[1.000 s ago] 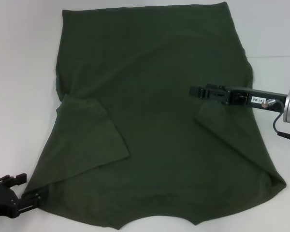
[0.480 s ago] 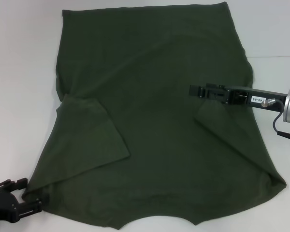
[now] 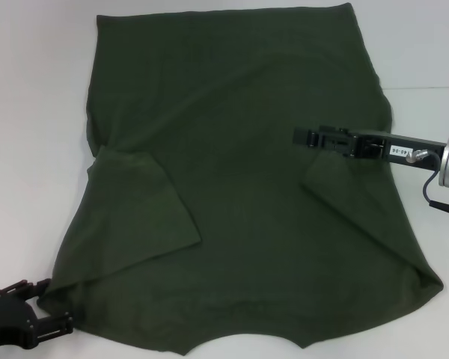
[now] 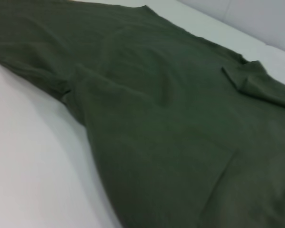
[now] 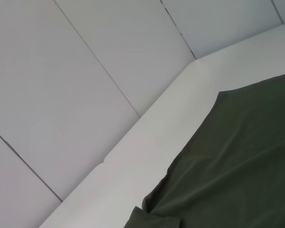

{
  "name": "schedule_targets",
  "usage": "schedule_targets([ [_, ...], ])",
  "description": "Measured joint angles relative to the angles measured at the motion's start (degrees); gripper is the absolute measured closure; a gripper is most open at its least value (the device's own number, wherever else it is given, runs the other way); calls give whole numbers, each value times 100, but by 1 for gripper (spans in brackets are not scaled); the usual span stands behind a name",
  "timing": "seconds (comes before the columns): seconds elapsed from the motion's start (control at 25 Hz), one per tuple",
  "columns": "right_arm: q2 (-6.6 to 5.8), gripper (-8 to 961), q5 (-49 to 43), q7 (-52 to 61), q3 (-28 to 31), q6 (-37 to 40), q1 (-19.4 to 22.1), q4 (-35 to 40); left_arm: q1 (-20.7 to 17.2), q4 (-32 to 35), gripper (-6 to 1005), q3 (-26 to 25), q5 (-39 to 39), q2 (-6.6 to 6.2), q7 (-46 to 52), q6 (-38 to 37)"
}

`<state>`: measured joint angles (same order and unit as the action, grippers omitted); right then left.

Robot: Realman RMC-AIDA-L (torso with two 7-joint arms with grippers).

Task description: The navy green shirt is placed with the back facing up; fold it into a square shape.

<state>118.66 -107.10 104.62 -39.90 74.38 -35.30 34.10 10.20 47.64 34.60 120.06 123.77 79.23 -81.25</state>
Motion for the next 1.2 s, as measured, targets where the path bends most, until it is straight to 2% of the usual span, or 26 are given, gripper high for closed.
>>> schedule_targets([
  [0.6, -3, 43, 36, -11, 0, -3, 14, 0, 162, -32, 154, 76, 0, 6, 5, -185],
  [1.2, -10, 45, 51, -13, 0, -24, 10, 0, 126, 18, 159, 13, 3, -31, 68, -171],
])
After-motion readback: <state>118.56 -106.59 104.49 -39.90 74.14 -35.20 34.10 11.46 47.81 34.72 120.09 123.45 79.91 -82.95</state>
